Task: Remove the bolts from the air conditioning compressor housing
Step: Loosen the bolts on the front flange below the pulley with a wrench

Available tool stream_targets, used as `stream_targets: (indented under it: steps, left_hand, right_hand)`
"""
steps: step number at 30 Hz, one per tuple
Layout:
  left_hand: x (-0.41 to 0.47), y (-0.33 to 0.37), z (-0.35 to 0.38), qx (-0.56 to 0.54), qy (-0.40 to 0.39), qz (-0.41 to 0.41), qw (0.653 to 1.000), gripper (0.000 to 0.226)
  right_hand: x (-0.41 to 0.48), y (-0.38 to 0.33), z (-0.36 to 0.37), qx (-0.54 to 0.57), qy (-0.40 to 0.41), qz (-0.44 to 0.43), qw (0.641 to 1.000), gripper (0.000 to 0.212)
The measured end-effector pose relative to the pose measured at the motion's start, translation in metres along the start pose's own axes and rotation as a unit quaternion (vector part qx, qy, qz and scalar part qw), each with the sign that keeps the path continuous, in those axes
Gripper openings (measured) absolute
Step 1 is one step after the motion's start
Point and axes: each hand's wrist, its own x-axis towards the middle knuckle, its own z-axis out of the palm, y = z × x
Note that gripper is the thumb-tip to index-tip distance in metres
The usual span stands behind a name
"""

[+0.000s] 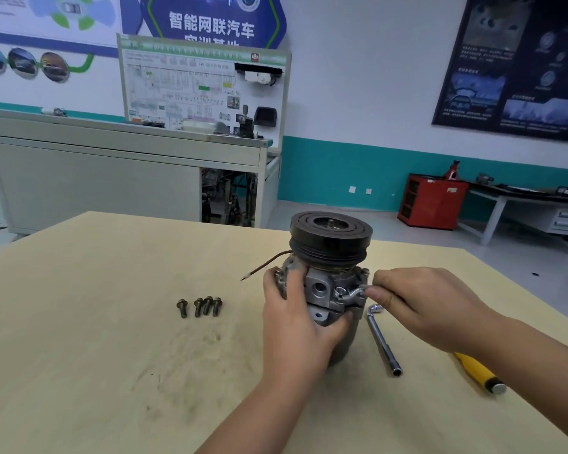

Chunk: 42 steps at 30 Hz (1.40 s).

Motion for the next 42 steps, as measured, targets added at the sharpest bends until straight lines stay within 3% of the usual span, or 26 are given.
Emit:
stream_targets:
  steps: [4,8,16,24,28,32,34,38,42]
  left_hand:
    - [-0.016,0.021,0.009,0.019,0.041,-0.047,0.998,0.086]
    - [-0.034,0.026,0.003,-0.016,0.041,-0.037,0.998,0.097]
    - [-0.065,0.046,0.008,-0.065,0.042,-0.004,0.997,0.092]
    - [-0.082,0.043,0.000,-0.024,-0.047,0.041,0.998,0.093]
    - [-0.071,0.029,-0.002,0.046,0.072,0.031,0.996,0.095]
    - [-0.045,0.018,-0.006,0.054,0.103,-0.043,0.992,0.098]
    - [-0.034,0.010,-0.009,0.064,0.078,-0.053,0.994,0.101]
    - [-0.024,-0.005,-0.014,-0.025,0.000,-0.018,1.000,0.113]
    - [-0.009,-0.010,-0.019,-0.031,-0.041,0.018,0.999,0.121]
  right_hand:
    - [-0.014,0.000,-0.007,-0.043,0.015,0.030,0.998,0.042]
    - [-0.026,-0.006,-0.010,-0.029,0.017,0.063,0.997,0.029]
    - [-0.029,-0.030,-0.013,0.026,-0.044,0.118,0.992,0.025]
    - [-0.030,-0.038,-0.021,0.064,-0.111,0.213,0.968,0.039]
    - [-0.030,-0.045,-0.026,0.066,-0.127,0.237,0.961,0.039]
    - [-0.025,-0.053,-0.030,0.001,-0.136,0.231,0.963,0.017]
    - [-0.022,-0.061,-0.036,-0.015,-0.149,0.239,0.959,0.010]
    - [-0.018,-0.074,-0.042,-0.036,-0.152,0.266,0.951,0.027]
    - [-0.015,-0.082,-0.035,-0.042,-0.150,0.280,0.947,0.032]
